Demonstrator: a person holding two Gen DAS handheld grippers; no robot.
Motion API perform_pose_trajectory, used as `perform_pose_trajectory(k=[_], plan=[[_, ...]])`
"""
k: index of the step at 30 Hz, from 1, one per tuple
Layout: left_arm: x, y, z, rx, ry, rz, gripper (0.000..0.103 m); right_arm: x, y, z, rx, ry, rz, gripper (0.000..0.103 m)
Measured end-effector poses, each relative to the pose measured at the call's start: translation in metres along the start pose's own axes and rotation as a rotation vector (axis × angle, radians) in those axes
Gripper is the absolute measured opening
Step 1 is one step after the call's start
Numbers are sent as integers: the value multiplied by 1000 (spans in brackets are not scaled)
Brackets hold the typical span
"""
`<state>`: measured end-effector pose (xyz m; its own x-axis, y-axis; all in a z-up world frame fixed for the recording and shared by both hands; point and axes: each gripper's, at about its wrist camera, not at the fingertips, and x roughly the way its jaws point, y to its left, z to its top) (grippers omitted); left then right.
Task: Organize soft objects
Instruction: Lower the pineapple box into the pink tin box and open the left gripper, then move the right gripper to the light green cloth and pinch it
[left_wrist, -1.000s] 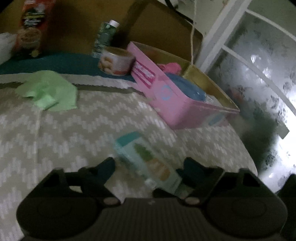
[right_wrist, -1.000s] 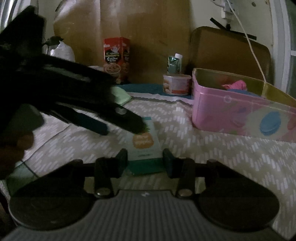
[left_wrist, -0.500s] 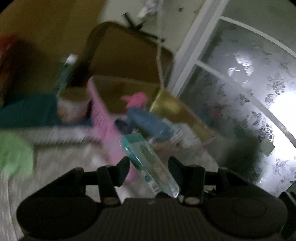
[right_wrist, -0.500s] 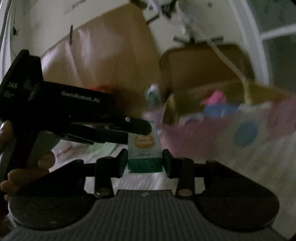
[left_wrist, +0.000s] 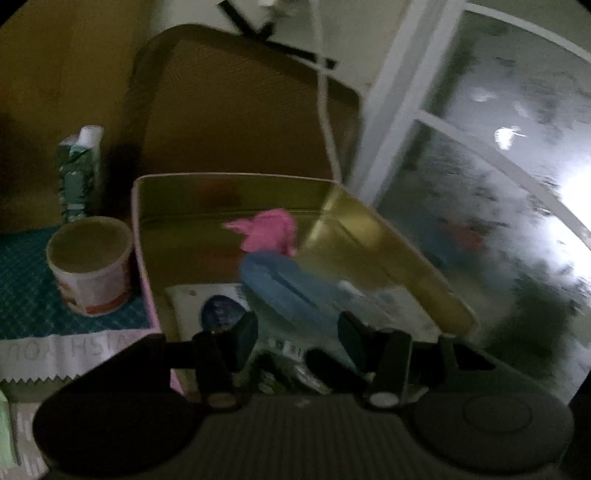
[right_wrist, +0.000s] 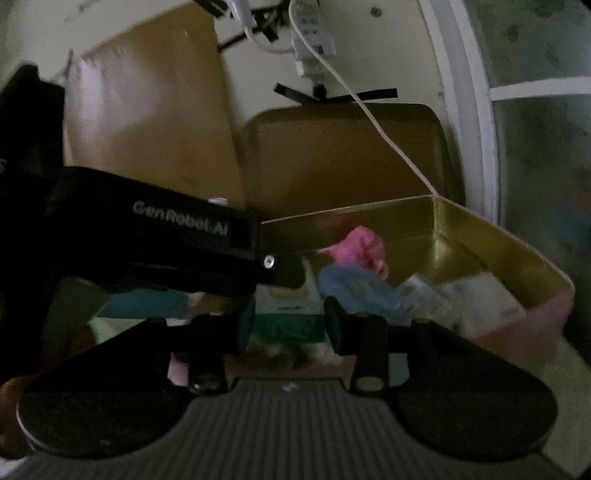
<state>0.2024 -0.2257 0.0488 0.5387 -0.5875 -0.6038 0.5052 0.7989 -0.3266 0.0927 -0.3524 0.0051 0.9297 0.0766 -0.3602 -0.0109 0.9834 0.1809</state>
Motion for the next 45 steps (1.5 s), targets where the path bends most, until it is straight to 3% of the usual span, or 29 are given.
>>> perform_pose_trajectory(k=[3,7,12,16,20,29,36,41,45], plan=[[-3,11,-1,-42,-4,-6,50,19,-10,-2,-22,3,-82,45],[-17,16,-6,-26,-28,4,50,-3,-16,-10,62,-38,-55,44],[-49,22,-24,-18,-63,-61,53,-44,-6,-23,102,-99,-62,44],[-83,26,-46,37,-109,-76,56,-69,6,-31,103,-161,-61,44],[-112,44,-71,51,-116,-79,56,-81,25,-37,75,-167,-12,44],[-153,123,-130,-17,-73,120,57,-58,84,-54,-22,22,163,44],[-184,190,-149,-147,-147,302,57,-13,129,-57,-93,199,273,44],[-192,213,-152,-269,-226,309,57,29,160,-48,-141,242,293,48],[-195,214,-153,-273,-248,292,57,69,185,-39,-175,261,294,52]])
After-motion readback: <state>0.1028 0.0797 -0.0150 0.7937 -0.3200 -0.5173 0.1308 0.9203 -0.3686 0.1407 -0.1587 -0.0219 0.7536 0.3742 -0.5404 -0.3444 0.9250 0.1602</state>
